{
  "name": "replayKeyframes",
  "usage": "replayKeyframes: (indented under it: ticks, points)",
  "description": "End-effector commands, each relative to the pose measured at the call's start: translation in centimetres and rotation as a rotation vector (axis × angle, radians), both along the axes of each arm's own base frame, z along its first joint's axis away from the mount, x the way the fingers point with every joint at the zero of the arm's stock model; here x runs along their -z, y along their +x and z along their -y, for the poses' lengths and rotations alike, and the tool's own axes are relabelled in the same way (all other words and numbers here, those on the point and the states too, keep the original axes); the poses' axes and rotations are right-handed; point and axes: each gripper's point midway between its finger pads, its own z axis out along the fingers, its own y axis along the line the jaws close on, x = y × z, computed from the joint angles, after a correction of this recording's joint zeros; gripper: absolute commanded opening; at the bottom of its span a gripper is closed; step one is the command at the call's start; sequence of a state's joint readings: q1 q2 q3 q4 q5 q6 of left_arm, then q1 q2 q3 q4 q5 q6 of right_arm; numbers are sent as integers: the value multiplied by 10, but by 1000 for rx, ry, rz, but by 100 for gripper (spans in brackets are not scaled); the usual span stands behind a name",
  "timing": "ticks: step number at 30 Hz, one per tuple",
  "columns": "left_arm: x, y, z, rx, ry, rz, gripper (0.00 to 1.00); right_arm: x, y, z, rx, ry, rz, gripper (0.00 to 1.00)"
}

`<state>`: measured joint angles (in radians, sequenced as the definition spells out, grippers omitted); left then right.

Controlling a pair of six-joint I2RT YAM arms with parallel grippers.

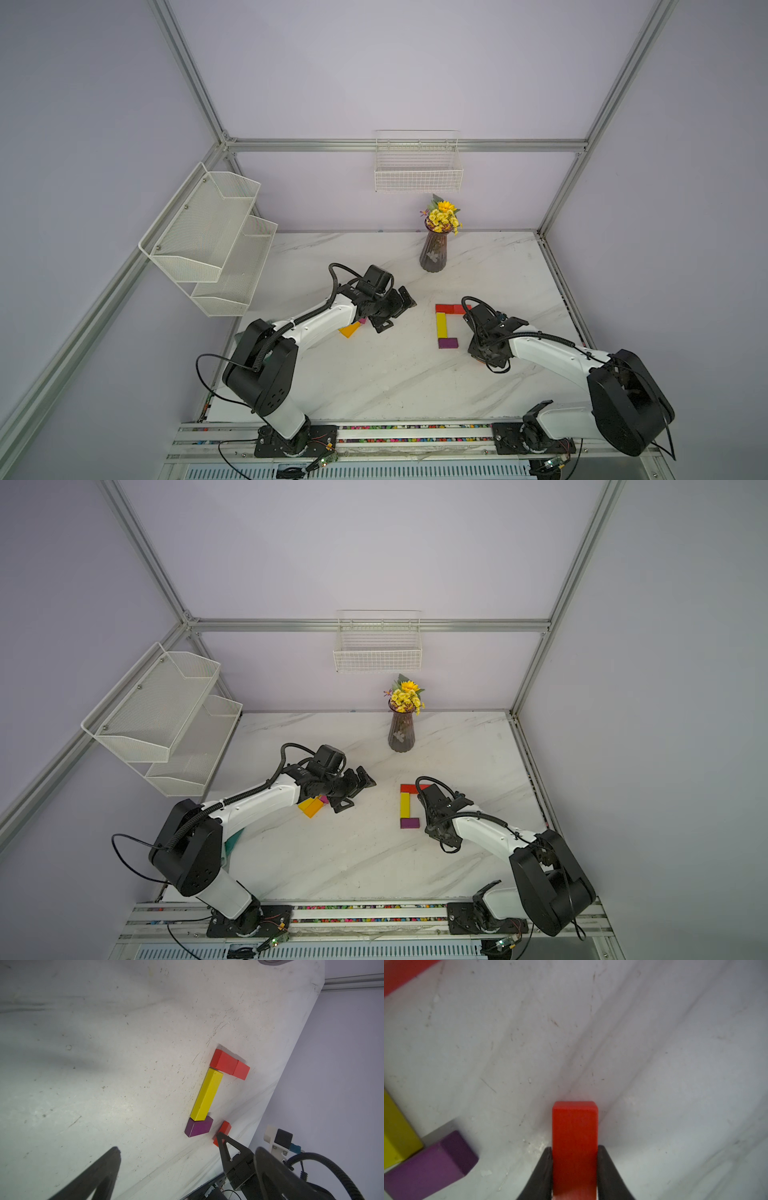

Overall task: Assemble the letter c with building blocks
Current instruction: Place the building block at the center of the board.

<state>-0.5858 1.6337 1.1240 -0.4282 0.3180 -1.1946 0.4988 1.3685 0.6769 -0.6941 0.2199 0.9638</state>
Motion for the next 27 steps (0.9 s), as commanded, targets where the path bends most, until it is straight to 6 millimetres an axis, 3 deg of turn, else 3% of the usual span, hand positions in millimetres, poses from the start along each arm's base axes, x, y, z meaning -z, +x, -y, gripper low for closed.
replayKeyframes:
  ticks: [1,5,8,15,21,27]
  points:
    - [-7,6,13,13,-42,19,100,4,3,0,23,3,-3,25]
    - [-11,10,18,31,-49,19,100,0,4,-6,15,39,1,50]
    - [-14,11,19,34,-55,28,100,1,0,-11,10,71,-19,60]
    - [-13,7,17,37,-52,24,100,-8,-7,-32,6,234,19,63]
    - [-9,4,15,35,-46,15,100,-9,8,-56,-34,352,72,64]
    - [-9,4,16,39,-48,13,100,-32,26,-72,-104,401,139,63]
